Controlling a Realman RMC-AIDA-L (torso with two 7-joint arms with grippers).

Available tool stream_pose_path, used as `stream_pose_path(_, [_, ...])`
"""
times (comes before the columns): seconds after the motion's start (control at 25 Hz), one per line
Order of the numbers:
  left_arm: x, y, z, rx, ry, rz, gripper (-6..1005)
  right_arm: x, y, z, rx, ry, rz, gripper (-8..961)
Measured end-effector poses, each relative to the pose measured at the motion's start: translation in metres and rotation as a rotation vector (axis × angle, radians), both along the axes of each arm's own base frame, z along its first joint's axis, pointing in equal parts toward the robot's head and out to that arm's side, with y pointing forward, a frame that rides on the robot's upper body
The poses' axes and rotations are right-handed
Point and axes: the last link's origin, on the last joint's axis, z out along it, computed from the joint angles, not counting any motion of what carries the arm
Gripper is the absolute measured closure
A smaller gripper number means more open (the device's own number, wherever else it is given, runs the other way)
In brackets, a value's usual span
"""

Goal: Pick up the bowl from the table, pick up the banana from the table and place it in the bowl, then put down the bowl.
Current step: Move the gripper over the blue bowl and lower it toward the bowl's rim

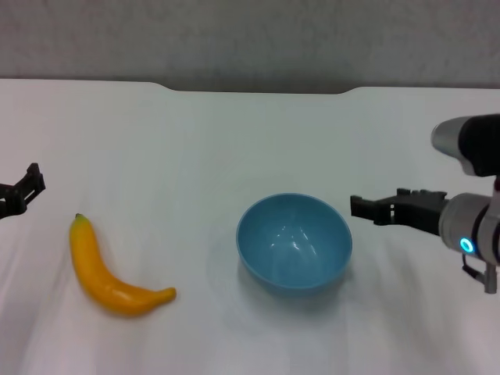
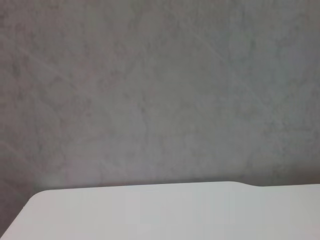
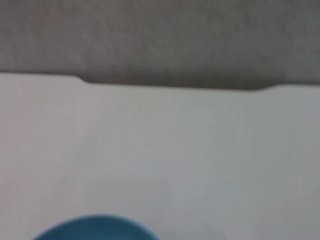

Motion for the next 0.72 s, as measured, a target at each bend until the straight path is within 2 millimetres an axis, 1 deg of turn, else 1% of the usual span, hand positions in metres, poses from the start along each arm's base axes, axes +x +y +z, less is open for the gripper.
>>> stream_pose_path(0.12, [0.000,0.001,0.000,-0.002,0.005,-0.002,108,0.001,0.002,-0.009,-0.019,0.016,-0.030,115])
stream_pose_path(0.32, [0.000,0.002,-0.002,-0.008,0.014,-0.004,109,0.000,0.004,-0.018,-0.049,0.027,-0.044,115])
stream_pose_path(0.52, [0.001,0.004,-0.005,-0.017,0.015,-0.006,109,0.007,0.005,-0.029,-0.071,0.039,-0.066,116])
stream_pose_path(0.6, [0.001,0.004,-0.006,-0.020,0.015,-0.006,109,0.008,0.005,-0.030,-0.074,0.041,-0.068,116])
stream_pose_path(0.72, [0.000,0.004,-0.007,-0.022,0.015,-0.005,109,0.014,0.005,-0.033,-0.081,0.034,-0.083,116])
